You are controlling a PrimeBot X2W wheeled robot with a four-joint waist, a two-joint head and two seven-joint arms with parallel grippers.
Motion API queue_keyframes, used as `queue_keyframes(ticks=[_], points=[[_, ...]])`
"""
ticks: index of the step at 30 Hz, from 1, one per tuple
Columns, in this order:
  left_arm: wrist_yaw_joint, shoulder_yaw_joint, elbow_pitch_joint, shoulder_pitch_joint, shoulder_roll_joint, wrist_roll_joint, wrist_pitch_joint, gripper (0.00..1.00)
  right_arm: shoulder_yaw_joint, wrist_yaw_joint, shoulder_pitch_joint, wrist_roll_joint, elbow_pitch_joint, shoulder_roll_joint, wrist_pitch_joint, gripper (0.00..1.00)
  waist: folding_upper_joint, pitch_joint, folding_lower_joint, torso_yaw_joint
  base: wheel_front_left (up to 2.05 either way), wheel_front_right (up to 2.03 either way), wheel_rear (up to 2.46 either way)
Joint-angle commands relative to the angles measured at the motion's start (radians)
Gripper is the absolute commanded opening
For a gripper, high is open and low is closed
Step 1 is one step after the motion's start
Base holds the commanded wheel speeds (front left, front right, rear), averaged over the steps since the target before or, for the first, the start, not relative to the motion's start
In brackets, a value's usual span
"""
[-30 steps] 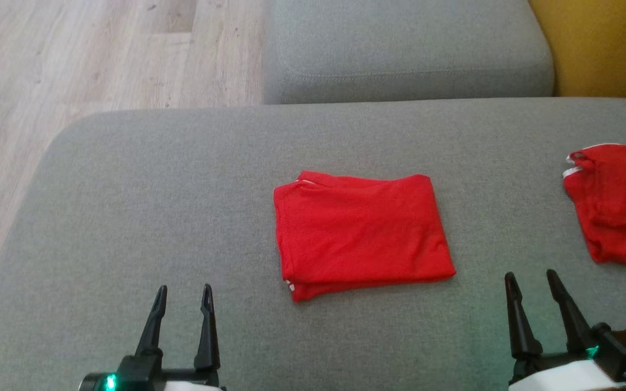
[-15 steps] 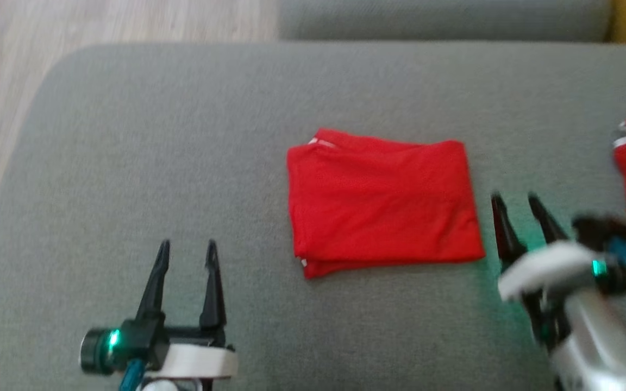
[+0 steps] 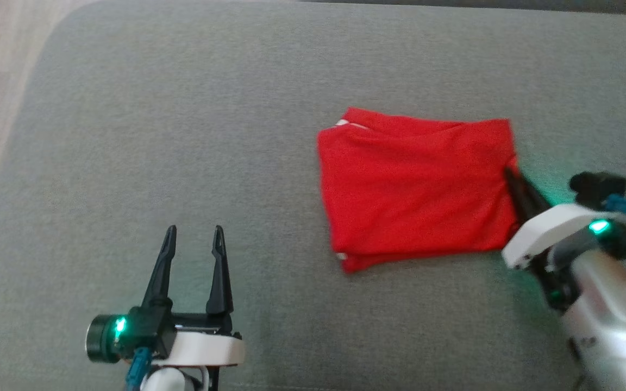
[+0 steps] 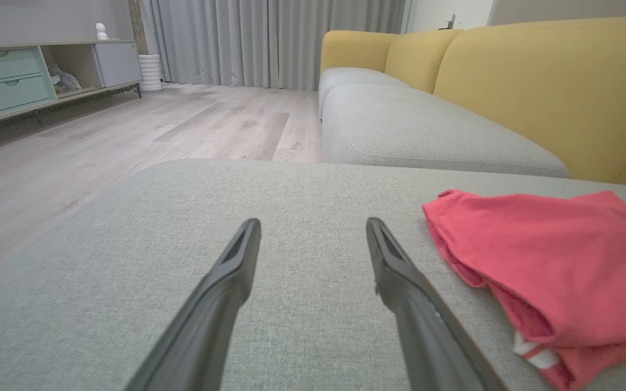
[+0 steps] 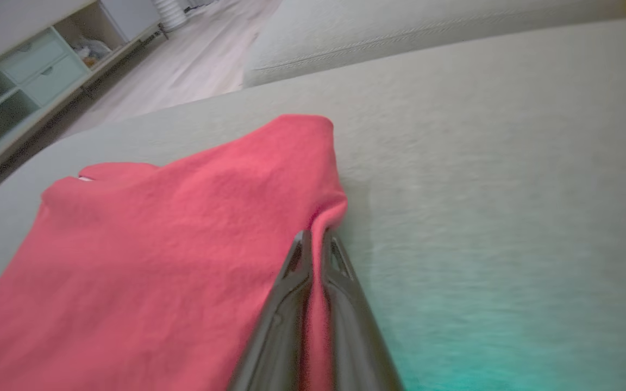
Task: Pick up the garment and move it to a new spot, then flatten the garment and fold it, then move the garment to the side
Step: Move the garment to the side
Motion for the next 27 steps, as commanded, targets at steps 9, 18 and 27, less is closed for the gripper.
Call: queue_keyframes(ticks=[9,18,27], points=[[-0.011,0.054,-0.043,-0.061,-0.002,0.023,-0.005,1.0,0.013,-0.001,-0.122,-0.086,-0.025,-0.279,-0.009,0.0,0.0,0.056,0.0,-0.118,0.0,0.0,0.0],[-0.007,0.069,-0.055,-0.107,-0.002,0.058,-0.005,1.0,-0.189,-0.001,-0.164,-0.191,-0.084,-0.493,-0.002,1.0,0.0,0.1,0.0,-0.174,0.0,0.0,0.0],[-0.008,0.075,-0.066,-0.089,-0.002,0.024,-0.005,1.0,-0.291,-0.001,0.023,-0.329,-0.258,-0.228,-0.087,1.0,0.0,-0.026,0.0,-0.155,0.0,0.0,0.0]])
